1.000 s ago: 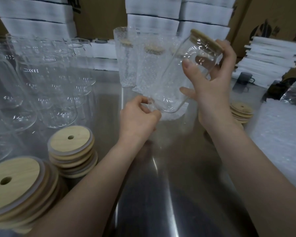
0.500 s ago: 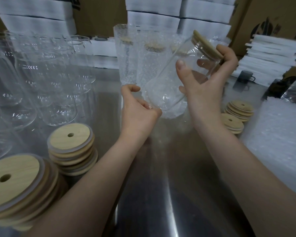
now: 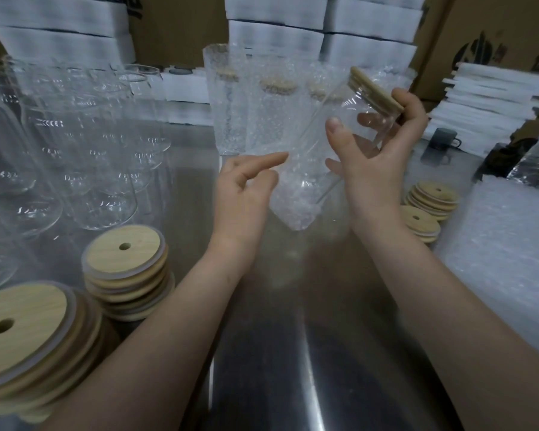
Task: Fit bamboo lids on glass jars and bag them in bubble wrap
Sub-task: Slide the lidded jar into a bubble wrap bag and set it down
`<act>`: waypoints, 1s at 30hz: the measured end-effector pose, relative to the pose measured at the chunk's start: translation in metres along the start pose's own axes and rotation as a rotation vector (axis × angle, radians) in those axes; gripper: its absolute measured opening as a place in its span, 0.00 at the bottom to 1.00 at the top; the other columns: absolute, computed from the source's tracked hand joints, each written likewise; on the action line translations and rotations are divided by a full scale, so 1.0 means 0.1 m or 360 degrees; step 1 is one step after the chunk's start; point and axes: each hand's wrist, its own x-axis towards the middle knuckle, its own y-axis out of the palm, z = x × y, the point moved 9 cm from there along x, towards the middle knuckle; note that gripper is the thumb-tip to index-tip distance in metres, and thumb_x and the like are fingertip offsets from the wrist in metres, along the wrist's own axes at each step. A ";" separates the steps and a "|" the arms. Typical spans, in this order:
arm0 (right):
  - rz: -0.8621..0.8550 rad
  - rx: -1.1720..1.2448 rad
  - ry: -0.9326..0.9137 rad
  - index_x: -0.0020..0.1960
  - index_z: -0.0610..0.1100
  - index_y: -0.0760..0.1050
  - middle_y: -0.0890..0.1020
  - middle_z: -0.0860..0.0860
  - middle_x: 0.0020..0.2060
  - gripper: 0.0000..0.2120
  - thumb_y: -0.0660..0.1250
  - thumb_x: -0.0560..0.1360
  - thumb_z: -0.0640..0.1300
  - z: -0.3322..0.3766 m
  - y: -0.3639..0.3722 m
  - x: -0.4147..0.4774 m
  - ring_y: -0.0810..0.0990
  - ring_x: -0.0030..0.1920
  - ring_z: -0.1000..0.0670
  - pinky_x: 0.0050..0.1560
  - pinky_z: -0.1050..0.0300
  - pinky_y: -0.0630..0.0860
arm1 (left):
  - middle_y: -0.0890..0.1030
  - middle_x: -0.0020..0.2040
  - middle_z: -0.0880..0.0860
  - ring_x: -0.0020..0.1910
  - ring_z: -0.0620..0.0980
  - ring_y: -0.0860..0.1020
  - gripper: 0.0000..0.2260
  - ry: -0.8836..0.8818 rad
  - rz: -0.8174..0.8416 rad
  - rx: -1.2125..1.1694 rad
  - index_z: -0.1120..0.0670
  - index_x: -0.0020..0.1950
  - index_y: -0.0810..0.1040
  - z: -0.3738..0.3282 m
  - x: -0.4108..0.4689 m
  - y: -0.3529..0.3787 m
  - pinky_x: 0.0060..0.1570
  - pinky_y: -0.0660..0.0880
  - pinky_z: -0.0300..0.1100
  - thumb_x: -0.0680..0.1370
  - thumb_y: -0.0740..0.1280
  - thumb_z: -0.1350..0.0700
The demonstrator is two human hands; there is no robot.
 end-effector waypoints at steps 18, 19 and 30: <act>-0.0045 0.0128 -0.0209 0.61 0.39 0.56 0.64 0.32 0.63 0.34 0.77 0.69 0.42 0.24 0.05 -0.06 0.73 0.60 0.33 0.47 0.36 0.80 | 0.63 0.77 0.55 0.72 0.44 0.61 0.42 0.0674 0.0021 0.0849 0.58 0.77 0.58 -0.12 -0.10 0.11 0.71 0.59 0.36 0.69 0.78 0.56; -0.0053 0.0128 -0.0237 0.61 0.39 0.56 0.64 0.32 0.62 0.34 0.78 0.69 0.42 0.27 0.05 -0.07 0.73 0.59 0.33 0.47 0.37 0.80 | 0.62 0.77 0.56 0.73 0.45 0.59 0.42 0.0682 0.0025 0.0844 0.58 0.77 0.58 -0.13 -0.11 0.11 0.71 0.56 0.31 0.70 0.78 0.55; -0.0537 0.0325 0.0088 0.55 0.48 0.59 0.73 0.38 0.58 0.34 0.78 0.62 0.56 0.14 -0.24 -0.03 0.78 0.55 0.37 0.48 0.37 0.80 | 0.67 0.68 0.58 0.64 0.51 0.66 0.50 0.0810 0.0093 0.0940 0.56 0.79 0.51 -0.18 -0.16 0.23 0.69 0.61 0.37 0.65 0.79 0.60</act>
